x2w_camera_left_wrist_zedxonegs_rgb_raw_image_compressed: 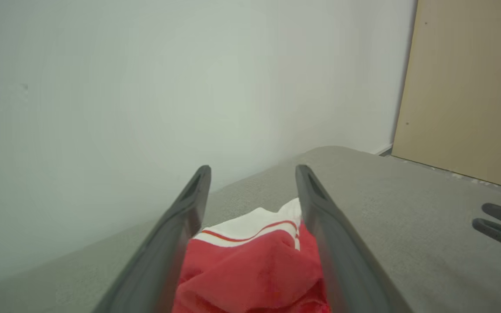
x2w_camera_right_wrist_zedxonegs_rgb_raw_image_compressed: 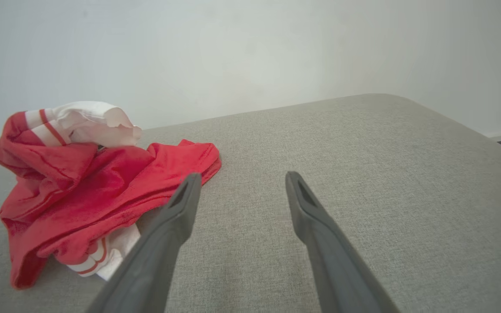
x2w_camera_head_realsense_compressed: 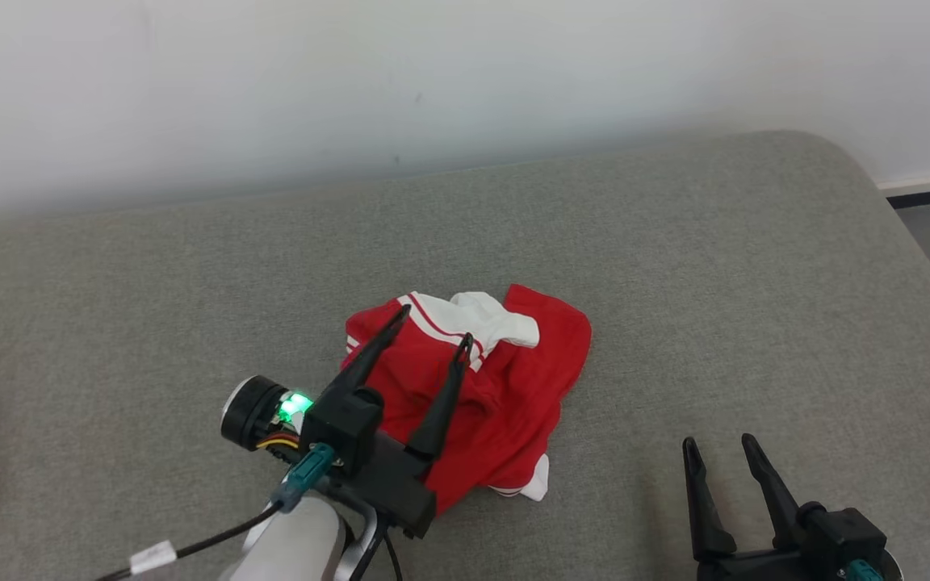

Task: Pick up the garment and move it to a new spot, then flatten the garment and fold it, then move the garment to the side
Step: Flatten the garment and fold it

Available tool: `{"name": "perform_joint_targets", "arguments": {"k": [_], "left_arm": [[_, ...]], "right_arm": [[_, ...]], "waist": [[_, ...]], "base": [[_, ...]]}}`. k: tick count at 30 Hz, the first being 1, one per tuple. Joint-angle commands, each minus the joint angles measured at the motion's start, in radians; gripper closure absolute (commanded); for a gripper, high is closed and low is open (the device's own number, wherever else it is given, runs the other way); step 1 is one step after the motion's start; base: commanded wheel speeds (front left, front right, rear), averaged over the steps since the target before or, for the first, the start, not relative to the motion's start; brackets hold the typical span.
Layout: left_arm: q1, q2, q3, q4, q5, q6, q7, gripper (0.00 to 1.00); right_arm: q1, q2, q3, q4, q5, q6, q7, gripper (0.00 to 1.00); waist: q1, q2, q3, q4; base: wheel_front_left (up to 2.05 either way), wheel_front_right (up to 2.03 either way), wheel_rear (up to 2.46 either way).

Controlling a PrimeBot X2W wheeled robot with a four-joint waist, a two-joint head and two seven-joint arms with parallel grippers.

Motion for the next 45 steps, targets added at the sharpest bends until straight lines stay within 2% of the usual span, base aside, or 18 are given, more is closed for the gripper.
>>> {"name": "perform_joint_targets", "arguments": {"k": [1, 8, 16, 17, 18, 19, 20, 26, 34, 39, 45], "left_arm": [[-0.015, 0.004, -0.008, 0.008, -0.007, 0.002, -0.003, 0.00], [-0.131, 0.039, -0.140, 0.161, -0.034, 0.002, 0.009, 0.00], [-0.220, 0.059, -0.215, 0.311, -0.061, 0.002, 0.063, 0.00], [-0.233, 0.059, -0.221, 0.325, -0.066, 0.002, 0.066, 0.13], [-0.243, 0.060, -0.230, 0.340, -0.070, 0.002, 0.075, 0.67], [-0.251, 0.060, -0.237, 0.353, -0.076, 0.002, 0.079, 0.94], [-0.263, 0.060, -0.240, 0.368, -0.078, 0.002, 0.087, 1.00], [-0.324, 0.036, -0.271, 0.409, -0.116, 0.002, 0.073, 1.00], [-0.403, -0.008, -0.218, 0.299, -0.205, 0.008, 0.010, 1.00], [-0.388, -0.011, -0.172, 0.197, -0.230, 0.042, 0.000, 1.00], [-0.292, 0.041, -0.079, 0.096, -0.262, 0.100, -0.002, 1.00]], "right_arm": [[-0.012, 0.002, 0.000, -0.001, 0.006, 0.004, -0.001, 0.00], [-0.022, 0.002, -0.003, 0.003, 0.031, 0.004, -0.001, 0.00], [-0.033, 0.002, -0.012, 0.006, 0.040, 0.004, -0.001, 0.00], [-0.035, 0.002, -0.014, 0.007, 0.040, 0.004, -0.001, 0.00], [-0.036, 0.002, -0.015, 0.007, 0.040, 0.004, -0.001, 0.00], [-0.036, 0.002, -0.016, 0.007, 0.040, 0.004, -0.001, 0.00], [-0.037, 0.002, -0.017, 0.007, 0.040, 0.004, -0.001, 0.00], [-0.039, 0.002, -0.020, 0.006, 0.038, 0.004, -0.001, 0.00], [-0.019, 0.002, -0.028, 0.011, 0.029, 0.004, -0.001, 0.00], [-0.009, 0.002, -0.034, 0.013, 0.017, 0.004, -0.001, 0.00], [0.003, 0.002, -0.034, 0.015, 0.008, 0.004, -0.001, 0.00]], "waist": [[-0.0001, -0.0001, 0.016, -0.026], [-0.0001, -0.0001, 0.035, -0.071], [-0.0001, -0.0001, 0.050, -0.094], [-0.0001, -0.0001, 0.052, -0.095], [-0.0001, -0.0001, 0.053, -0.096], [-0.0001, -0.0001, 0.053, -0.096], [-0.0001, -0.0001, 0.054, -0.095], [-0.0001, -0.0001, 0.052, -0.088], [-0.0001, -0.0001, 0.033, -0.025], [-0.0001, -0.0001, 0.009, 0.034], [-0.0001, -0.0001, -0.012, 0.095]], "base": [[0.00, 0.00, 0.00], [0.00, 0.00, 0.00], [0.00, 0.00, 0.00], [0.00, 0.00, 0.00], [0.00, 0.00, 0.00], [0.00, 0.00, 0.00], [0.00, 0.00, 0.00], [0.00, 0.00, 0.00], [0.00, 0.00, 0.00], [0.00, 0.00, 0.00], [0.00, 0.00, 0.00]]}}
